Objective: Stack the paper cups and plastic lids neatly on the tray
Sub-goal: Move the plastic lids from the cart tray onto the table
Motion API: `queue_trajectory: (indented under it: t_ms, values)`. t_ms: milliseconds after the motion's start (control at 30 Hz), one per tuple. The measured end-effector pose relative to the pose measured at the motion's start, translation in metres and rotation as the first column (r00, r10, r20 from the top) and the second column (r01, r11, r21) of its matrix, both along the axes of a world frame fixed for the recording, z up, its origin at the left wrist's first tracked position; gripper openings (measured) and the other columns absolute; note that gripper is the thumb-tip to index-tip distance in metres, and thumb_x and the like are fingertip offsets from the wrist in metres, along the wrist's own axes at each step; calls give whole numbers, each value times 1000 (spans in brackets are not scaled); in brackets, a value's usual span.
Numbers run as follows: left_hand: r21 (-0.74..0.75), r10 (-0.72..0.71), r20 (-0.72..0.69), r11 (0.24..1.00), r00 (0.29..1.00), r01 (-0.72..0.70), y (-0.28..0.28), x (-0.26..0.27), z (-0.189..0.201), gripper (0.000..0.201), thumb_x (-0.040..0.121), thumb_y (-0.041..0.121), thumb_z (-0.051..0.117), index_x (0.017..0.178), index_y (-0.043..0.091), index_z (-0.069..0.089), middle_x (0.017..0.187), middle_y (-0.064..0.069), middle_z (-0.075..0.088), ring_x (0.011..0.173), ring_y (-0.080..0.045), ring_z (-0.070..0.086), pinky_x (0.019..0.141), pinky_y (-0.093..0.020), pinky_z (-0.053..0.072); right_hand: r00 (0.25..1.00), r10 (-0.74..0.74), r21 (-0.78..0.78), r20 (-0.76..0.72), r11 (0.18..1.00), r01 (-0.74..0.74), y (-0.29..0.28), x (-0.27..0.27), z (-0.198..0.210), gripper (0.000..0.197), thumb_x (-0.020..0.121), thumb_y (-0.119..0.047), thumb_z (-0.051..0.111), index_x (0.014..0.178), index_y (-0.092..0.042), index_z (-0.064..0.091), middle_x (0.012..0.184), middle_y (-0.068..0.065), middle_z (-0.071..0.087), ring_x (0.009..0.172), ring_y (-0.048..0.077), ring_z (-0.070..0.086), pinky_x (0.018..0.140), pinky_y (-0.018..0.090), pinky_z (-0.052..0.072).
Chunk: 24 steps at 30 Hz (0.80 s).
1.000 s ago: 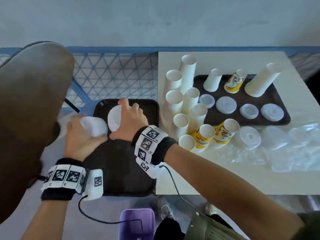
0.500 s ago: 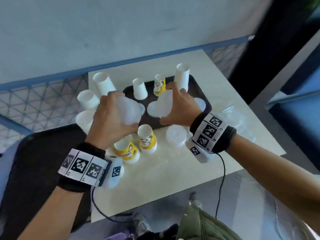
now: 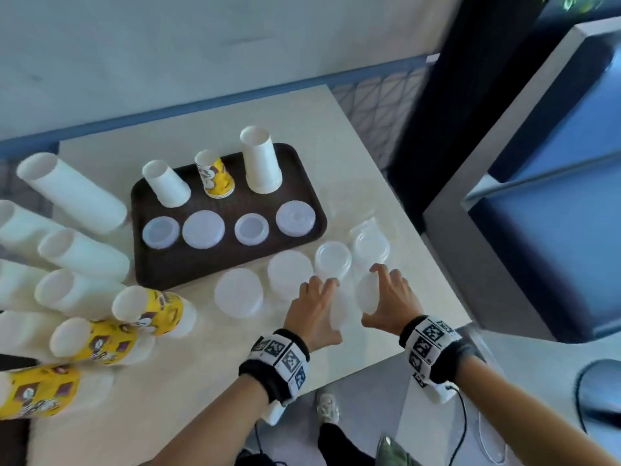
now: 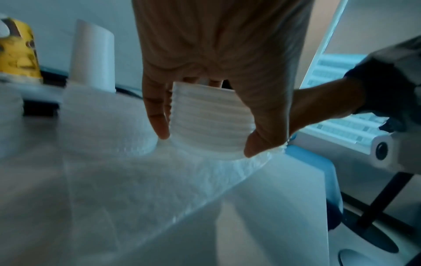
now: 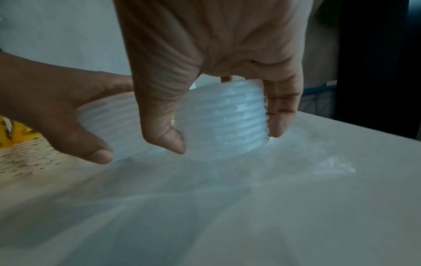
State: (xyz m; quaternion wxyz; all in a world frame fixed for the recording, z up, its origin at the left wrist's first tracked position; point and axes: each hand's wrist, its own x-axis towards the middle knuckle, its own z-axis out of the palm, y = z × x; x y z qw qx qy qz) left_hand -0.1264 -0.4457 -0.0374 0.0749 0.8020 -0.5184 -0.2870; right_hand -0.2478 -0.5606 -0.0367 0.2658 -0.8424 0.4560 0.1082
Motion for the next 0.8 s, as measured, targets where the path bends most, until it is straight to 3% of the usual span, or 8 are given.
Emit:
queue_trajectory:
  t_ms: [233,633,800]
  values:
    - [148,-34,96,989,995,20,-30,-19,-40,85,63,26,75,132,17,26,127,-12,33,112,-29,38,85,-39,49,999,2,-13,-38,1000,-2,-13,-14,-35,84,61,-29,74,132,-19,29,120,11,40,109,30,45,88,37,44]
    - [167,24,133,985,991,-46,-34,-26,-51,83,67,26,74,133,16,25,129,-13,34,112,-30,40,82,-39,48,995,46,-37,-94,998,-50,-24,-20,-51,86,66,-34,75,135,-19,27,125,11,39,111,30,44,90,37,43]
    - [152,44,121,987,992,-62,-30,-28,-51,91,67,30,75,138,17,20,135,-12,29,114,-30,38,83,-39,46,993,51,-41,-102,998,-55,-25,-23,-49,94,63,-39,77,138,-22,23,131,11,35,114,30,42,92,38,43]
